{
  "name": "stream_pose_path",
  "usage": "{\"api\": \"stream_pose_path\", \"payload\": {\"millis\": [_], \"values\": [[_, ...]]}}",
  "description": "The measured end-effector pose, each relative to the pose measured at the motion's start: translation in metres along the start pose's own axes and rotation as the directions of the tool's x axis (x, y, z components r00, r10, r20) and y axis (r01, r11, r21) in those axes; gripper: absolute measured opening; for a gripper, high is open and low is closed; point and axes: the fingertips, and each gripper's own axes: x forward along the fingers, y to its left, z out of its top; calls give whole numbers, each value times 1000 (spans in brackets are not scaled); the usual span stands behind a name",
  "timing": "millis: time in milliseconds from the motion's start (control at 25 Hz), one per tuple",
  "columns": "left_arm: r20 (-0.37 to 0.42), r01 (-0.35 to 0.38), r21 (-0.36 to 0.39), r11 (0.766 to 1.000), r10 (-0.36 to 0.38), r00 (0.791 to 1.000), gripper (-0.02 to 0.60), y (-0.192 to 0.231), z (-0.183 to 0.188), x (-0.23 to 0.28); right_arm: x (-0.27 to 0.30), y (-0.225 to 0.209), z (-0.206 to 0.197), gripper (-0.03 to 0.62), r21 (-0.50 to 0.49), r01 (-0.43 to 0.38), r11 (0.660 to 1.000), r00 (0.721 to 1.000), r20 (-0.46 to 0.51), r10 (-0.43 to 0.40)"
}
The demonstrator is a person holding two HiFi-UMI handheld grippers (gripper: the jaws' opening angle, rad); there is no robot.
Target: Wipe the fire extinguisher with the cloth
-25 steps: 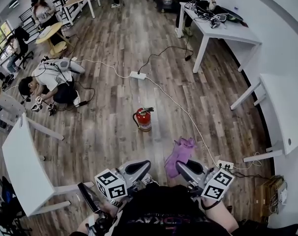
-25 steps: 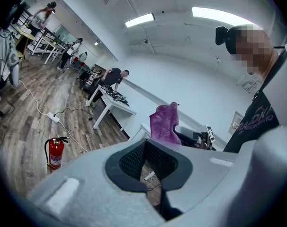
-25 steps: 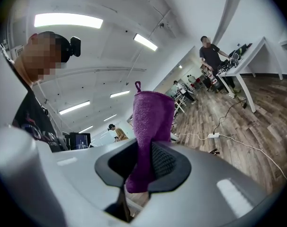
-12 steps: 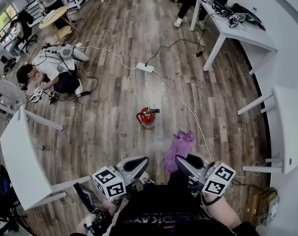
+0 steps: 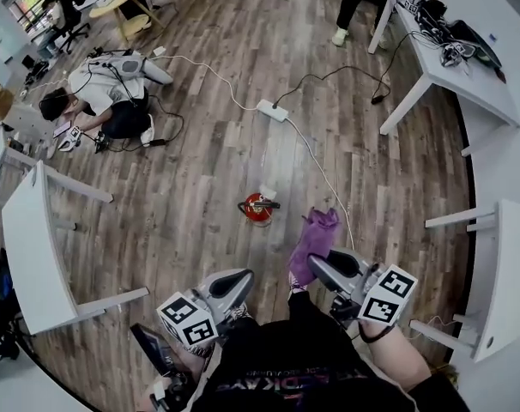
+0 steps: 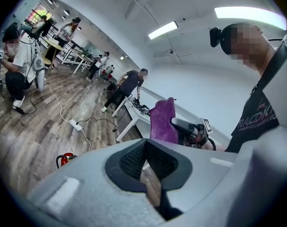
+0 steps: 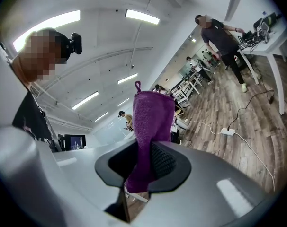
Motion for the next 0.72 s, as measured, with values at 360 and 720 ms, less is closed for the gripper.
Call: {"api": "stream_pose_path", "payload": {"millis": [360,720], "values": [[111,-138,53,989,131,985,5,32,27,32,32,-61,12,72,14,-106,994,986,-125,107],[125,-203,158,966,185,975,5,72,28,29,59,-90,5,72,-44,-92,995,983,-162,83]]}}
